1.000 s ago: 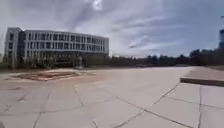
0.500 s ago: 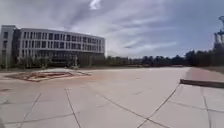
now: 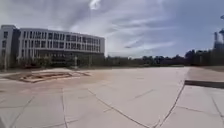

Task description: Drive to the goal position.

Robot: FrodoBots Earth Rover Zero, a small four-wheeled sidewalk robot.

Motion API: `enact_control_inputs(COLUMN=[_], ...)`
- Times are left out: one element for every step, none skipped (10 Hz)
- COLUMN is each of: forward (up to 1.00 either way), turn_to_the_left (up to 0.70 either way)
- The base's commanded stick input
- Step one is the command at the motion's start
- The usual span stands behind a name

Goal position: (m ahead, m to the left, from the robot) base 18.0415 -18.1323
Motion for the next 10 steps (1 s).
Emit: enact_control_inputs(forward=[0.50, 0.50, 0.50, 0.50, 0.50, 0.50, 0.50, 0.50, 0.50, 0.50], turn_to_the_left=[0.00, 0.00, 0.00, 0.00, 0.00, 0.00, 0.00, 0.00, 0.00, 0.00])
